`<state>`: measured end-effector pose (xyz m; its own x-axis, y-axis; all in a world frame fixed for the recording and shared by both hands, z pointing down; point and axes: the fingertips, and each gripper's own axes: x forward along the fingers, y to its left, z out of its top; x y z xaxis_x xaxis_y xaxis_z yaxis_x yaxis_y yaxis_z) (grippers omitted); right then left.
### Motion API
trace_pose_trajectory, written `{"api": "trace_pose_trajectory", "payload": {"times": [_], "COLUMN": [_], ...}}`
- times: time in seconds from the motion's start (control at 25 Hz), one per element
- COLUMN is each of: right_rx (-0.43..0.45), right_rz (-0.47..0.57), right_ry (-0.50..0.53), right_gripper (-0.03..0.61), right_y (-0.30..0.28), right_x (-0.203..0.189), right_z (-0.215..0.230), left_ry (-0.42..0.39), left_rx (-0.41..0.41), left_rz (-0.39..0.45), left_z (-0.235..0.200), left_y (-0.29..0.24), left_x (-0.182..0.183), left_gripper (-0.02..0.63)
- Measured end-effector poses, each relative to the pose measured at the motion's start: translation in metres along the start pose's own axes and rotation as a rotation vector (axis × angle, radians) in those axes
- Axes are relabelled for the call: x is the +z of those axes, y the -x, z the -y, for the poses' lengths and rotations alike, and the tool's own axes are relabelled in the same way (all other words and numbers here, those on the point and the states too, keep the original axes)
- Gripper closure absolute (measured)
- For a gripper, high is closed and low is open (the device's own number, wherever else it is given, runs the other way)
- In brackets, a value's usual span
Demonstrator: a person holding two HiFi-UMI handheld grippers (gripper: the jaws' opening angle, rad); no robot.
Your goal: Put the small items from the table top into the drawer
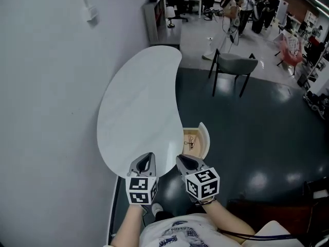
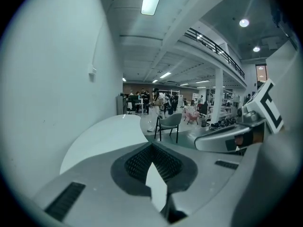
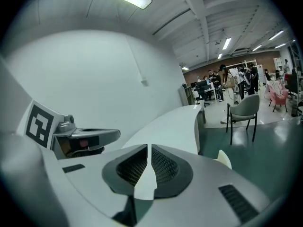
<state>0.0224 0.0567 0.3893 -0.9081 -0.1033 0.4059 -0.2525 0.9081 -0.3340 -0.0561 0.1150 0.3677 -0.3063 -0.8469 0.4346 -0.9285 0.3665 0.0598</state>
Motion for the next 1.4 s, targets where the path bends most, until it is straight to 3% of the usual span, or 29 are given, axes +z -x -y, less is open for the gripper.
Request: {"api": "trace_pose_trajectory", "payload": {"times": [0.36, 0.68, 1.4], "right_rx": [-0.015, -0.039, -0.098], "right_rz": [0.001, 0.006, 0.055], "right_ry": [0.045, 0.040, 0.090], "right_gripper": [0.552, 0.557, 0.557], "right_y": [-0.032, -0.051, -0.037], "right_x": [-0.010, -0.023, -0.013], "right_z": [-0.104, -0.168, -0.193], "left_ry": [0.041, 0.049, 0.012], "left_rx": [0.005, 0.010, -0.020], "left_rz": [0.028, 0.026, 0.057], "left_z": [-0.083, -0.138, -0.141], "left_y": [0.073, 0.123, 0.149], "left_x": [-0.020, -0.041, -0.040], "left_gripper": [0.594, 0.594, 0.594]}}
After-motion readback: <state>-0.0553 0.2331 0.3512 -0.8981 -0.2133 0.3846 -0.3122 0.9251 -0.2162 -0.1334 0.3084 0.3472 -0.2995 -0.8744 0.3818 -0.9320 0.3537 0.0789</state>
